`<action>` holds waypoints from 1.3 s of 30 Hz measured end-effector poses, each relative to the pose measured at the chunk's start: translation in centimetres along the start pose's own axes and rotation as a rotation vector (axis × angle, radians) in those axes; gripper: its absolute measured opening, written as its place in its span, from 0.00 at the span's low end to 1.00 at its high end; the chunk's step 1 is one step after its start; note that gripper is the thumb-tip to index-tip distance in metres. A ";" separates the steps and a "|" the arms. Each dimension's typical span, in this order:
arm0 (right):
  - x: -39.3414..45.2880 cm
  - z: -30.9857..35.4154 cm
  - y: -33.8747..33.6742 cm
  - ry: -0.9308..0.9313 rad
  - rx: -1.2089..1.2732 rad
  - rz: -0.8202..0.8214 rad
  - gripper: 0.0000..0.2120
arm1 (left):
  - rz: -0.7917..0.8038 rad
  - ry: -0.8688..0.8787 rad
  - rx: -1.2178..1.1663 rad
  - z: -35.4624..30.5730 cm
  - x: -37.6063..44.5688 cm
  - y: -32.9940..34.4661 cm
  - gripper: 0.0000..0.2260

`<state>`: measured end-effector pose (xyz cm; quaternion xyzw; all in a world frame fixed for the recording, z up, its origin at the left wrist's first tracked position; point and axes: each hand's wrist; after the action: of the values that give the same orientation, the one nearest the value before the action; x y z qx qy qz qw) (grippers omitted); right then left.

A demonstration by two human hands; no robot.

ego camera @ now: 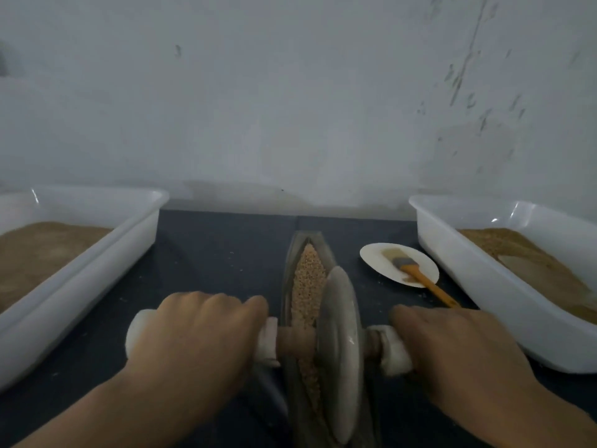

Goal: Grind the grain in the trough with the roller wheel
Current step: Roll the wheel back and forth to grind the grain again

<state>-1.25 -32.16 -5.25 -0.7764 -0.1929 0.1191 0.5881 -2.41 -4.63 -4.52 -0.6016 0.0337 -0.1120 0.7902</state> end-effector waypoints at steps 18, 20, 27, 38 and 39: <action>1.8 -0.6 1.1 -0.034 0.038 -0.252 0.33 | -0.032 0.080 -0.090 1.0 0.6 0.9 0.15; 0.9 -0.7 0.9 -0.001 0.036 -0.065 0.32 | -0.109 0.116 -0.031 1.2 -0.6 0.1 0.18; 5.7 -1.6 1.6 0.144 -0.067 -0.099 0.25 | 0.002 -0.062 -0.109 1.3 7.1 1.6 0.10; 5.5 -2.2 2.3 0.114 -0.025 -0.156 0.20 | -0.002 -0.040 -0.097 1.0 5.3 1.5 0.10; 4.1 -1.9 1.9 0.075 0.012 -0.153 0.24 | 0.011 -0.019 -0.103 0.8 3.5 1.2 0.11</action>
<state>3.50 -32.48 -6.32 -0.7598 -0.2287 0.0457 0.6069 1.32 -4.35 -5.17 -0.6425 0.0352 -0.0998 0.7589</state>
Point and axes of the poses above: each hand's wrist, its own x-axis towards the middle knuckle, its own y-axis out of the palm, z = x × y, and after that the axes turned 12 degrees about z, right-handed
